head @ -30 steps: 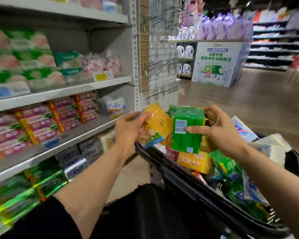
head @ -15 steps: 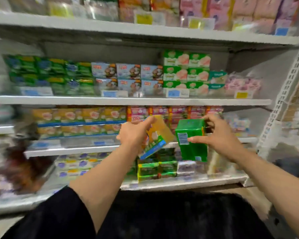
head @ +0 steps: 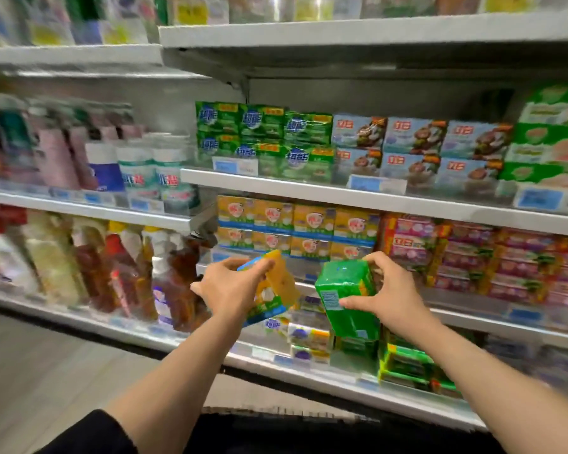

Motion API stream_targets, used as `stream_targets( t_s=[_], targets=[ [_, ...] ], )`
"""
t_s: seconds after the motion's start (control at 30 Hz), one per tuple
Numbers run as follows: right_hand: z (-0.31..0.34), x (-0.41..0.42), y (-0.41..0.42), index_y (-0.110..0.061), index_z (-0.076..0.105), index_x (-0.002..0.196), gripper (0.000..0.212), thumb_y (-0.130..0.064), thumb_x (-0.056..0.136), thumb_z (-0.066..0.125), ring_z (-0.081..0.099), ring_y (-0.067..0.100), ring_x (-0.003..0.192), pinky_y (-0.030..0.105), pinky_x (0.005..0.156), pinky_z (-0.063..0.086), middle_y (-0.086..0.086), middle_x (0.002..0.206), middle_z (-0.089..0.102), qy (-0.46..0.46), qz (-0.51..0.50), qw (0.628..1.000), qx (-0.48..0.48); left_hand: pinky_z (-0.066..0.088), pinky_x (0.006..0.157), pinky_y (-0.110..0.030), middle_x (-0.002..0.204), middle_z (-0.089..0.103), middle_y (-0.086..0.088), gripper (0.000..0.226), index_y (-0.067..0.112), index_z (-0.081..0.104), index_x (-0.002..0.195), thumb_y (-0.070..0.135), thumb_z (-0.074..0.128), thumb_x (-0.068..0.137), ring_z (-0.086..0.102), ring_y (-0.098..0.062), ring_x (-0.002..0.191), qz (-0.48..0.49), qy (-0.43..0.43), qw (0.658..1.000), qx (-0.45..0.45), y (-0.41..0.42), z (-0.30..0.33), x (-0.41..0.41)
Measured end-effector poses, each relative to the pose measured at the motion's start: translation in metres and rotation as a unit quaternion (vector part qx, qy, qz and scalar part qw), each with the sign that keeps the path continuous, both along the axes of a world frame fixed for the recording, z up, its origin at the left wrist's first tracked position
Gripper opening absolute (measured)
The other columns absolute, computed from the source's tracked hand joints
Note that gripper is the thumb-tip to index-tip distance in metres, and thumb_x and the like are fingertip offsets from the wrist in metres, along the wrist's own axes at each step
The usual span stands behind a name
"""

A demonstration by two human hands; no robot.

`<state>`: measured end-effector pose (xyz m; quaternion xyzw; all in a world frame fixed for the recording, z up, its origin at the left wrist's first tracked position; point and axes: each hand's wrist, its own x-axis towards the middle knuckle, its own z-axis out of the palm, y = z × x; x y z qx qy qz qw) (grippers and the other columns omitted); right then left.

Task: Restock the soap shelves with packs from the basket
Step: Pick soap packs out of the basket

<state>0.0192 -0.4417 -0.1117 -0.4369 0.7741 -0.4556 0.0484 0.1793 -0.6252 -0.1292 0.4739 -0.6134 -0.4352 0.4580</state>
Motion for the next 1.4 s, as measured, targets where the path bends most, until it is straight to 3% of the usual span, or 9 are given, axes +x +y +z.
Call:
stream_targets(
  t_s=[0.2,0.37,0.5,0.7,0.87,0.97,1.07,1.23,1.4],
  targets=[
    [-0.022,-0.029,-0.029,-0.025,0.051,0.104,0.06,-0.025,0.059,0.091,0.063,0.015,0.089,0.038,0.074,0.055,-0.006,0.096,0.063,0.003,-0.109,0.991,-0.072,0.044,0.098,-0.042,0.094,0.051,0.014,0.043,0.032,0.069,0.086,0.059,0.083,0.054,0.04,-0.022,0.116,-0.046,0.033,0.996,-0.072,-0.017,-0.004,-0.053],
    [-0.022,-0.056,-0.031,-0.021,0.052,0.11,0.063,-0.028,0.06,0.09,0.061,0.017,0.089,0.037,0.077,0.054,-0.005,0.096,0.062,0.032,-0.164,0.982,-0.093,0.035,0.089,-0.025,0.106,0.053,0.008,0.048,0.024,0.073,0.099,0.05,0.085,0.061,0.032,-0.012,0.109,-0.058,0.065,0.99,-0.11,-0.014,-0.002,-0.11],
    [-0.021,-0.075,-0.031,-0.022,0.053,0.109,0.063,-0.029,0.059,0.091,0.058,0.014,0.087,0.032,0.076,0.051,-0.008,0.093,0.059,0.041,-0.196,0.975,-0.094,0.042,0.094,-0.033,0.101,0.053,0.01,0.054,0.023,0.074,0.098,0.056,0.085,0.057,0.036,-0.018,0.107,-0.079,0.073,0.979,-0.174,-0.015,-0.003,-0.152],
    [-0.022,-0.1,-0.03,-0.024,0.043,0.101,0.06,-0.027,0.063,0.089,0.049,0.008,0.078,0.02,0.067,0.037,-0.023,0.081,0.046,0.04,-0.24,0.966,-0.093,0.031,0.105,-0.038,0.093,0.052,0.004,0.063,0.017,0.076,0.09,0.068,0.078,0.054,0.038,-0.022,0.106,-0.114,-0.018,0.969,-0.217,-0.009,-0.028,-0.194],
    [-0.027,-0.111,-0.021,-0.018,0.043,0.097,0.057,-0.029,0.064,0.088,0.039,0.007,0.072,0.025,0.063,0.035,-0.02,0.076,0.045,0.037,-0.237,0.967,-0.081,0.047,0.085,-0.036,0.075,0.07,0.002,0.081,0.017,0.073,0.09,0.086,0.06,0.049,0.061,-0.011,0.079,-0.235,-0.15,0.933,-0.229,-0.023,-0.032,-0.202],
    [-0.028,-0.113,-0.02,-0.019,0.045,0.103,0.059,-0.029,0.064,0.088,0.04,0.002,0.068,0.016,0.059,0.035,-0.023,0.077,0.042,0.04,-0.238,0.968,-0.072,0.058,0.079,-0.038,0.087,0.073,-0.002,0.076,0.017,0.067,0.115,0.059,0.082,0.053,0.07,-0.013,0.08,-0.343,-0.132,0.916,-0.162,-0.046,-0.026,-0.187],
    [-0.027,-0.112,-0.02,-0.016,0.045,0.099,0.056,-0.028,0.064,0.088,0.041,-0.011,0.064,0.005,0.053,0.036,-0.02,0.076,0.046,0.038,-0.24,0.968,-0.068,0.054,0.078,-0.013,0.101,0.065,0.012,0.063,0.02,0.06,0.125,0.017,0.086,0.068,0.063,0.006,0.081,-0.4,-0.135,0.887,-0.186,-0.058,-0.016,-0.174],
    [-0.027,-0.116,-0.017,-0.005,0.046,0.092,0.055,-0.028,0.064,0.088,0.042,-0.002,0.063,0.008,0.051,0.035,-0.008,0.078,0.053,0.01,-0.247,0.966,-0.074,0.058,0.074,-0.023,0.106,0.067,0.002,0.048,0.028,0.047,0.114,0.005,0.073,0.081,0.07,-0.01,0.092,-0.501,-0.073,0.86,-0.063,-0.058,-0.023,-0.17],
    [-0.029,-0.116,-0.012,-0.005,0.047,0.096,0.056,-0.028,0.064,0.088,0.042,0.002,0.064,0.008,0.051,0.036,-0.008,0.079,0.051,0.012,-0.253,0.965,-0.064,0.059,0.082,-0.035,0.111,0.067,0.001,0.06,0.026,0.047,0.125,0.007,0.077,0.078,0.07,-0.013,0.095,-0.498,-0.028,0.864,-0.064,-0.065,-0.031,-0.174]
  ],
)
